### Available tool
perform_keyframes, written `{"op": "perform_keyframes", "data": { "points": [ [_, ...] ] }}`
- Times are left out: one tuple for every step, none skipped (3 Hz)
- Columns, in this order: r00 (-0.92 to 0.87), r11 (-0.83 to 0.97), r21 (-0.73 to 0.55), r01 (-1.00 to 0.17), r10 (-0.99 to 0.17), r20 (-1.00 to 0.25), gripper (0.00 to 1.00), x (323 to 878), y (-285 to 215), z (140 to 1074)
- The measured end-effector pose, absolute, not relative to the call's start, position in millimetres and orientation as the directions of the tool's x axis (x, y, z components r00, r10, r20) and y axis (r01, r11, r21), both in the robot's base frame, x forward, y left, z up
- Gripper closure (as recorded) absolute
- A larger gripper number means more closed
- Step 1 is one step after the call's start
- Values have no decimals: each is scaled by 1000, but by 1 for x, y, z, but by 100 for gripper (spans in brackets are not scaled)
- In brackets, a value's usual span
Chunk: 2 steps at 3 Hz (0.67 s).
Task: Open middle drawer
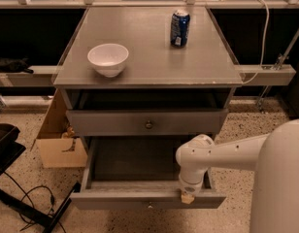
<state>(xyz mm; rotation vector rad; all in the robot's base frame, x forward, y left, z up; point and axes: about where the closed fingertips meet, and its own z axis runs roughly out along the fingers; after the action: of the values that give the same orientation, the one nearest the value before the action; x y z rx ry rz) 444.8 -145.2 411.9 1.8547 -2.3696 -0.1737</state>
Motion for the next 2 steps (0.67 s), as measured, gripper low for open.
{"op": "perform_keyframes", "data": {
  "points": [
    [-238, 239, 168, -956, -971, 29, 11, 445, -145, 412],
    [-219, 217, 144, -966, -976, -1, 0, 446, -145, 432]
  ]
}}
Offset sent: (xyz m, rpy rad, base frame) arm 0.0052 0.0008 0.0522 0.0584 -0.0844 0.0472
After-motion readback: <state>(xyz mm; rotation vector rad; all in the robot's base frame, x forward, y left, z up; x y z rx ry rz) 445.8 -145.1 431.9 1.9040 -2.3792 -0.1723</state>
